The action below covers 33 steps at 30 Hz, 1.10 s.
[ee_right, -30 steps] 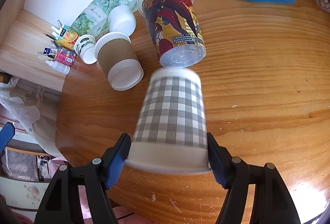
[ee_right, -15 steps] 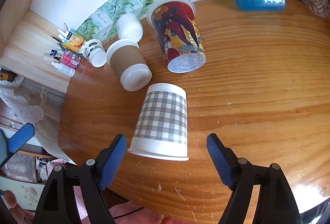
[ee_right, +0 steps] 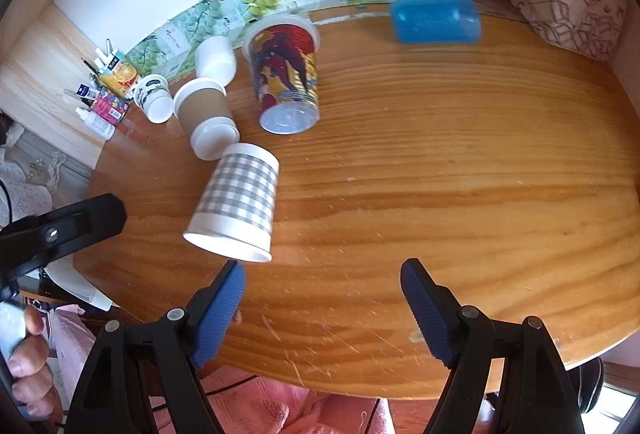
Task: Flip cup upright
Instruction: 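Bring the left gripper to the plaid cup and grasp its body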
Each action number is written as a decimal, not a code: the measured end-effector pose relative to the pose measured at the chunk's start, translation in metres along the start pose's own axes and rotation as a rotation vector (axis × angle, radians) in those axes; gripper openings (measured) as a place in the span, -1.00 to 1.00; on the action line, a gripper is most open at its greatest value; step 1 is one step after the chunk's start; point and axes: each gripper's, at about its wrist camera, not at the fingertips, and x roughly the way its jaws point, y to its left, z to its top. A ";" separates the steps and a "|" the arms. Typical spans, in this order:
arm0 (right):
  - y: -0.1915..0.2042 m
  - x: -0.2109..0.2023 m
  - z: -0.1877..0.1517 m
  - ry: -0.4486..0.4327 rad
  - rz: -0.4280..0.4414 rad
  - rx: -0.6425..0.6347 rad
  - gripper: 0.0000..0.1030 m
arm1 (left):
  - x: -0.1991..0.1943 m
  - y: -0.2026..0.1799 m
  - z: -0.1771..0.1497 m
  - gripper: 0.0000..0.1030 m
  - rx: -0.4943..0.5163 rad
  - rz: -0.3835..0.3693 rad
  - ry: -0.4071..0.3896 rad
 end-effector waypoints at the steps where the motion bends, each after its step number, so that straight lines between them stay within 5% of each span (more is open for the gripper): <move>1: -0.003 -0.002 -0.003 0.000 -0.005 0.000 0.57 | 0.004 0.000 0.000 0.97 -0.005 -0.008 0.009; 8: -0.030 -0.019 -0.021 -0.018 -0.088 -0.031 0.57 | 0.035 -0.003 -0.004 0.97 -0.042 -0.004 0.069; 18: -0.049 -0.037 -0.041 -0.090 -0.074 -0.068 0.57 | 0.077 -0.009 -0.011 0.97 -0.083 0.017 0.142; 33: -0.065 -0.032 -0.049 -0.057 -0.095 -0.072 0.57 | 0.111 -0.026 -0.018 0.91 -0.064 0.003 0.194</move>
